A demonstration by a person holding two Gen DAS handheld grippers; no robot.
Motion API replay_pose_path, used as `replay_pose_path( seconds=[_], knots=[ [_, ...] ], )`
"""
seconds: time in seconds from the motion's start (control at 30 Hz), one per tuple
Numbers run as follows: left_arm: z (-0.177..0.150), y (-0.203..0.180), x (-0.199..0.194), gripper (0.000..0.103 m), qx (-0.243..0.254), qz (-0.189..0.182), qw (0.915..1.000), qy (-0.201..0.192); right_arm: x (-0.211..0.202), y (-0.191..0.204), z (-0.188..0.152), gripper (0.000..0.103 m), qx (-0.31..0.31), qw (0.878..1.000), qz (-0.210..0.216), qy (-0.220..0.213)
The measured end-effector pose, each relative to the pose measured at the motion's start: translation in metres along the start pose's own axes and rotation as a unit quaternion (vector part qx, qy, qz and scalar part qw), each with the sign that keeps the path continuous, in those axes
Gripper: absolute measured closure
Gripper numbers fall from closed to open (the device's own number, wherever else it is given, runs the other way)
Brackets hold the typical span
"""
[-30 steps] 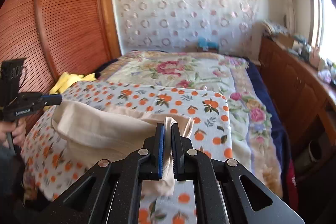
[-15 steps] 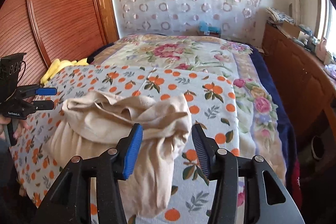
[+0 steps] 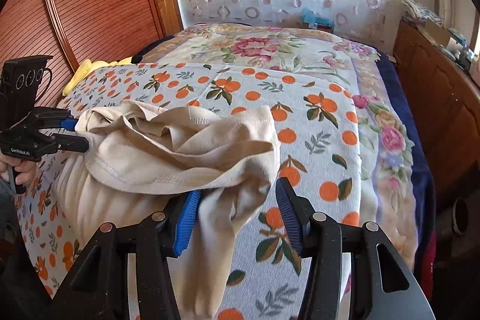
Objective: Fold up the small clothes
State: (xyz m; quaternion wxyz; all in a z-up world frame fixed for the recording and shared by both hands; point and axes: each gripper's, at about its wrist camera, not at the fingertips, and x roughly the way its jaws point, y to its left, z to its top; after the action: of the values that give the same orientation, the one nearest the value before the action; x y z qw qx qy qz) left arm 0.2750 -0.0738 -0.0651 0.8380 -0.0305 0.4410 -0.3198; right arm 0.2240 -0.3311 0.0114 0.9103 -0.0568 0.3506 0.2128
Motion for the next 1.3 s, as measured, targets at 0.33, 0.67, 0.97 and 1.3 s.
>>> replay_pose_path(
  seconds=[0.33, 0.67, 0.97, 1.3],
  knots=[
    [0.041, 0.036, -0.005, 0.091, -0.04, 0.101, 0.9932, -0.041, 0.021, -0.016, 0.019, 0.064, 0.001, 1.0, 0.009, -0.012],
    [0.044, 0.061, -0.011, 0.06, -0.065, 0.113, 0.9906, -0.042, 0.031, -0.012, 0.018, 0.076, 0.033, 0.999, -0.034, -0.024],
    [0.021, 0.035, 0.016, 0.06, -0.018, 0.103, 0.9944, 0.009, 0.009, 0.0, 0.018, 0.045, 0.043, 0.995, -0.082, -0.048],
    [0.068, 0.07, 0.016, 0.06, -0.039, 0.2, 0.9779, -0.048, -0.003, 0.01, 0.007, 0.044, 0.038, 0.995, -0.085, -0.044]
  ],
)
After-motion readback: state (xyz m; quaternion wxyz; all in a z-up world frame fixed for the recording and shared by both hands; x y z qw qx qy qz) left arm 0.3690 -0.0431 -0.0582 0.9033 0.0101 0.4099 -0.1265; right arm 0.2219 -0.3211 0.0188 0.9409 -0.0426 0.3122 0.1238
